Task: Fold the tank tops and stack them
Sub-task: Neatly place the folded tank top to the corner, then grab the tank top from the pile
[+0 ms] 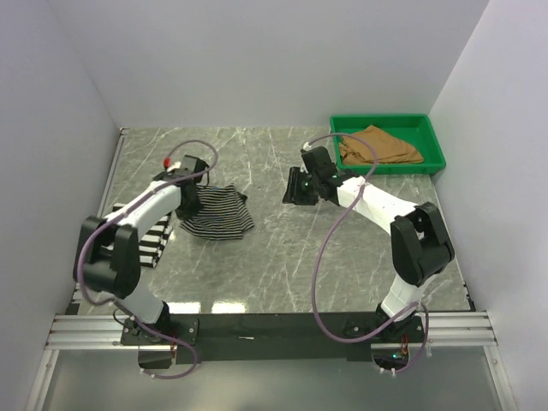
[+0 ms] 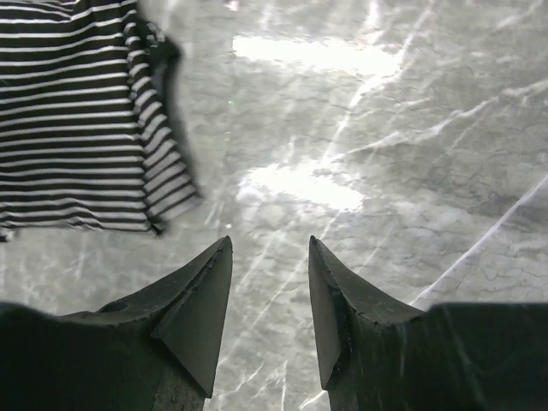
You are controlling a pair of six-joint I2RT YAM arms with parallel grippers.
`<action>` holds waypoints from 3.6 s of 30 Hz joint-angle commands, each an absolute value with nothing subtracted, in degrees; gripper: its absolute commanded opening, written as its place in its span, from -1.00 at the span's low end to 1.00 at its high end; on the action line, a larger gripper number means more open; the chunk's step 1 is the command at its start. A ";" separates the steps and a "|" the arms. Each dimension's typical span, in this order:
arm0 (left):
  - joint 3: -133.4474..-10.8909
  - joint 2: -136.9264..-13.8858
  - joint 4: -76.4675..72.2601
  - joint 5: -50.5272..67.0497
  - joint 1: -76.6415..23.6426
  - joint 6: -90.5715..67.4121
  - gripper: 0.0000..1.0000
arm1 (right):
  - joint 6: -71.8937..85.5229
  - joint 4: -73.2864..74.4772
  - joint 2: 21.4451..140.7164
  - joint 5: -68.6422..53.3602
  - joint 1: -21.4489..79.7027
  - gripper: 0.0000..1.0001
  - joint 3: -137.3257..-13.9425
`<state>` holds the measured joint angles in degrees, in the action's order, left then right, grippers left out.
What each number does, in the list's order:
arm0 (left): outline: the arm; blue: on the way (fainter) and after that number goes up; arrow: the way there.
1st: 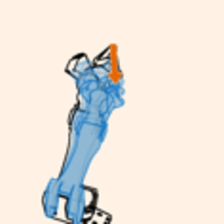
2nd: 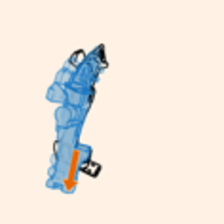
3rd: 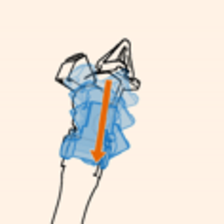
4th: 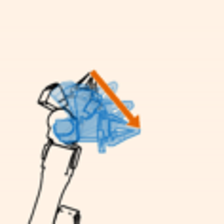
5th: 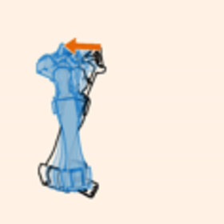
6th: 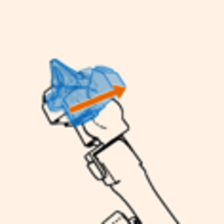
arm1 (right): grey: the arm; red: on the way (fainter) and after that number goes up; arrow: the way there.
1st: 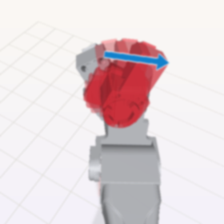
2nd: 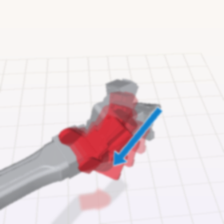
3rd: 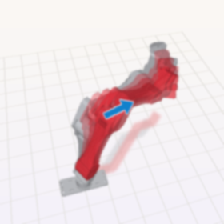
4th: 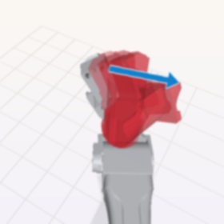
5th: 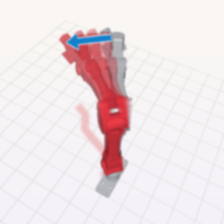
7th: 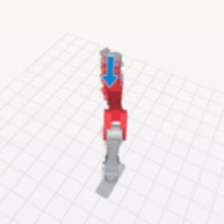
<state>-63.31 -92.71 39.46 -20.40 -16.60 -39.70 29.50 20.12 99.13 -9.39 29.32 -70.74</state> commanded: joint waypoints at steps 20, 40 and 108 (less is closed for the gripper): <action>-61.53 -72.42 41.93 -30.77 9.91 -24.17 -0.99 | 28.56 16.26 95.36 -15.64 29.18 -0.05 -66.88; -63.81 -68.21 37.01 -12.93 11.28 -34.19 0.99 | 27.77 19.24 92.29 -10.20 26.55 -0.04 -69.60; -72.42 -85.87 24.26 16.44 -24.52 -33.05 0.99 | 27.42 36.13 139.41 3.43 -0.70 -1.00 -130.25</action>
